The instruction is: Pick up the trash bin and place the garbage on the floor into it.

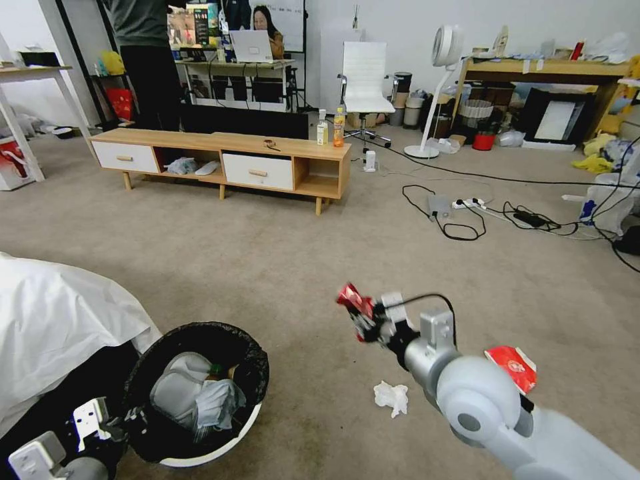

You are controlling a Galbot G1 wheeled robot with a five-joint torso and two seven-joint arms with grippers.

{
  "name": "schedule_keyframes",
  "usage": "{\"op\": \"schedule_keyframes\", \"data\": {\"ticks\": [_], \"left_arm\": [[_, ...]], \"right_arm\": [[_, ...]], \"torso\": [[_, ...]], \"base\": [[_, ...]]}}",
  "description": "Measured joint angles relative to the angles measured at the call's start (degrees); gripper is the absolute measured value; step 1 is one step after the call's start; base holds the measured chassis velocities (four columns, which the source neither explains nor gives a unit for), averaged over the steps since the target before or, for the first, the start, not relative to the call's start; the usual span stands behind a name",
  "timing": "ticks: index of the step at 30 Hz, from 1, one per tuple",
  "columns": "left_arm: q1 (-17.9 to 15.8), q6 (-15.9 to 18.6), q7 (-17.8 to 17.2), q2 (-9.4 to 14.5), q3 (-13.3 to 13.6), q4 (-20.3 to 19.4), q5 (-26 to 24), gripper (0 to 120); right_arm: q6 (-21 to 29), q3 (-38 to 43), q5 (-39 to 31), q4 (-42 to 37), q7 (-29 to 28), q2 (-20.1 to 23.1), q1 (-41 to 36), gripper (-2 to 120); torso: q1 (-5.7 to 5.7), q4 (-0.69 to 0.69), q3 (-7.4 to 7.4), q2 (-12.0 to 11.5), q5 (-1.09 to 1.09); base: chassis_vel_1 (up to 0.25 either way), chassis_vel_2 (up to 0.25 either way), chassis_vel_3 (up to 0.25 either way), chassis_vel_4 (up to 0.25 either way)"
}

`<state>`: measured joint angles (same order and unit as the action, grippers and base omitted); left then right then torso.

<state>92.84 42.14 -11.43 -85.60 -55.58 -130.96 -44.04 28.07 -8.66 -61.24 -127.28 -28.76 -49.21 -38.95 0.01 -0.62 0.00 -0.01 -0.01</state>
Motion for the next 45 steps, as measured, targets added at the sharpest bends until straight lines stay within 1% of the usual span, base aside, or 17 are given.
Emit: {"op": "schedule_keyframes", "data": {"ticks": [1,2,4,5,8,9,11,14,16,20,21,22,24,30,38,45], "left_arm": [[0.17,0.0,-0.03,0.05,0.13,-0.28,0.0,1],[0.17,0.0,-0.03,0.05,0.13,-0.28,0.0,1],[0.32,0.0,-0.04,0.06,0.52,-0.62,0.03,1],[0.32,0.0,-0.04,0.06,0.52,-0.62,0.03,1],[0.48,0.0,-0.05,0.13,0.87,-0.83,0.17,1],[0.48,0.0,-0.05,0.13,0.87,-0.83,0.17,1],[0.53,0.0,-0.05,0.25,0.92,-0.95,0.19,1],[0.53,0.0,-0.06,0.32,0.95,-0.98,0.19,1],[0.49,0.0,-0.06,0.39,0.98,-1.02,0.23,1],[0.41,0.0,-0.06,0.42,0.99,-1.02,0.24,1],[0.28,0.0,-0.06,0.42,1.0,-1.02,0.25,1],[0.28,0.0,-0.06,0.42,1.0,-1.02,0.25,1],[0.15,0.0,-0.06,0.44,1.07,-0.96,0.27,1],[-0.05,0.0,-0.06,0.38,1.26,-0.81,0.34,1],[-0.14,0.0,0.05,0.23,1.44,-0.65,0.5,1],[-0.1,-0.01,0.15,0.25,1.43,-0.65,0.53,1]], "right_arm": [[-0.95,-2.36,-2.0,-0.2,-0.09,-1.2,3.43,26],[-0.95,-2.36,-2.0,-0.2,-0.09,-1.2,3.43,26],[-1.54,-6.92,-6.39,-0.22,-0.71,-3.54,8.5,26],[-1.54,-6.92,-6.39,-0.22,-0.71,-3.54,8.5,26],[-1.62,-12.77,-11.89,0.59,-2.39,-6.27,13.01,26],[-1.62,-12.77,-11.89,0.59,-2.39,-6.27,13.01,26],[-1.34,-15.62,-14.02,1.36,-3.07,-7.8,15.04,26],[-1.14,-16.83,-14.75,1.79,-3.32,-8.6,15.79,26],[0.42,-20.15,-17.86,3.31,-5.01,-11.85,18.07,26],[1.26,-21.72,-18.6,4.01,-5.45,-13.33,19.2,26],[2.05,-23.33,-19.33,4.78,-6.25,-15.04,20.21,26],[2.05,-23.33,-19.33,4.78,-6.25,-15.04,20.21,26],[3.3,-26.61,-20.32,5.8,-7.53,-16.84,21.42,26],[5.33,-29.43,-21.53,7.1,-10.21,-18.34,21.75,26],[6.9,-30.61,-21.92,9.54,-12.1,-20.45,20.87,26],[7.56,-31.78,-20.22,11.81,-12.48,-19.99,18.91,26]], "torso": [[0.0,-0.01,0.0,0.0,0.0],[0.0,-0.01,0.0,0.0,0.0],[0.0,-0.02,0.0,0.0,0.0],[0.0,-0.02,0.0,0.0,0.0],[0.0,-0.02,0.0,0.0,0.0],[0.0,-0.02,0.0,0.0,0.0],[0.0,-0.02,0.0,0.0,0.0],[0.0,-0.02,0.0,0.0,0.0],[0.0,-0.02,0.0,0.0,0.01],[0.0,-0.02,0.0,0.0,0.0],[0.0,-0.02,0.0,0.0,0.0],[0.0,-0.02,0.0,0.0,0.0],[0.0,-0.01,0.0,0.01,0.0],[0.0,-0.03,0.0,0.01,0.01],[0.0,-0.02,0.0,0.01,0.01],[0.0,-0.02,0.0,0.01,0.01]], "base": [[0.0,0.0,0.0,0.0],[0.0,0.0,0.0,0.0],[0.0,0.0,0.0,0.0],[0.0,0.0,0.0,0.0],[0.0,0.0,0.0,0.0],[0.0,0.0,0.0,0.0],[0.0,0.0,0.0,0.0],[0.0,0.0,0.0,0.0],[0.0,0.0,0.0,0.0],[0.0,0.0,0.0,0.0],[0.0,0.0,0.0,0.0],[0.0,0.0,0.0,0.0],[0.0,0.0,0.0,0.0],[0.0,0.0,0.0,0.0],[0.0,0.0,0.0,0.0],[0.0,0.0,0.0,0.0]]}}
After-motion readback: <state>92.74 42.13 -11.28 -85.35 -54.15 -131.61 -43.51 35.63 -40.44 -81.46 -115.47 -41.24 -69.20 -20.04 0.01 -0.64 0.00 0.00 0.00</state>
